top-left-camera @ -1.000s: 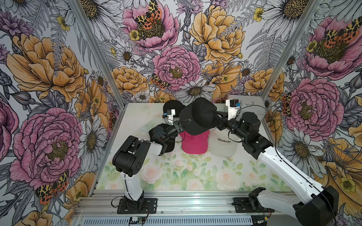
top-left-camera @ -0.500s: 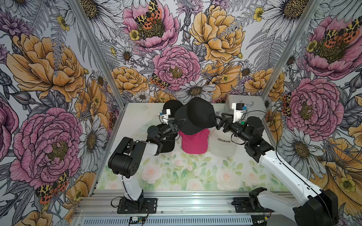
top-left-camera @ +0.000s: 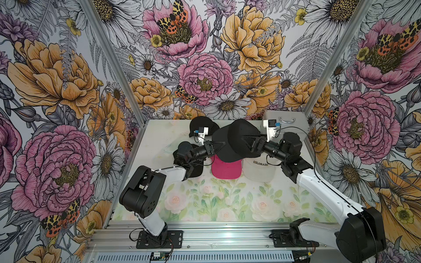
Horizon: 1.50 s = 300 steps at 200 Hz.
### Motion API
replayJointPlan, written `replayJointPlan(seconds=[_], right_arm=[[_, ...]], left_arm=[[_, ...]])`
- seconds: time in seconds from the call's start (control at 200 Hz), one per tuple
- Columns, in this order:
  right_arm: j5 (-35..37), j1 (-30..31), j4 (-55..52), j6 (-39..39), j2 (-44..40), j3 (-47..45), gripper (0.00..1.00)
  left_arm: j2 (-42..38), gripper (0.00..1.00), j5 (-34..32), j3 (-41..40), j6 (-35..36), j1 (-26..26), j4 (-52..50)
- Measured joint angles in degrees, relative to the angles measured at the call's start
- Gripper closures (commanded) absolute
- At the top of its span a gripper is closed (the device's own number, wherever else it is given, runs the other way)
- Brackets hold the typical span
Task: Stack the baseball caps by color
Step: Pick up the baseball cap from the center of the board.
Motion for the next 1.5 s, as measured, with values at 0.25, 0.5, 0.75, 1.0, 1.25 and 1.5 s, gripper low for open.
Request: replayJointPlan(seconds=[0.25,0.5,0.75,1.0,1.25,1.5], right_arm=[[-6.3,0.0,0.2,0.7,-0.5,0.1,0.27],[-9.0,1.0,1.9,2.5,-0.6,0.1,0.42],[-10.1,1.5,3.8,2.8,-0.6,0.1,0.44],[-10.9,2.6,4.1,2.4,-0.6,0.1,0.45],[-11.1,4.6,4.1,-0.1,-0.8,0.1,0.47],[-8.3,5.0,5.4,-1.2,-1.5,0.1,0.55]], left_arm=[[-0.7,1.00,-1.3,0.9,5.3,-0.1,-8.8],[-1.0,1.00,-1.3,0.9,7.6,1.0,-11.4],[-2.2,1.00,-1.2,-0.4,8.2,2.6,-11.3],[-2.3,1.00,-0.7,-1.4,9.1,4.0,-11.5],[-2.8,1.00,0.3,-1.7,10.6,4.5,-12.9],[-6.3,1.00,-0.4,-1.9,13.7,4.5,-17.2]])
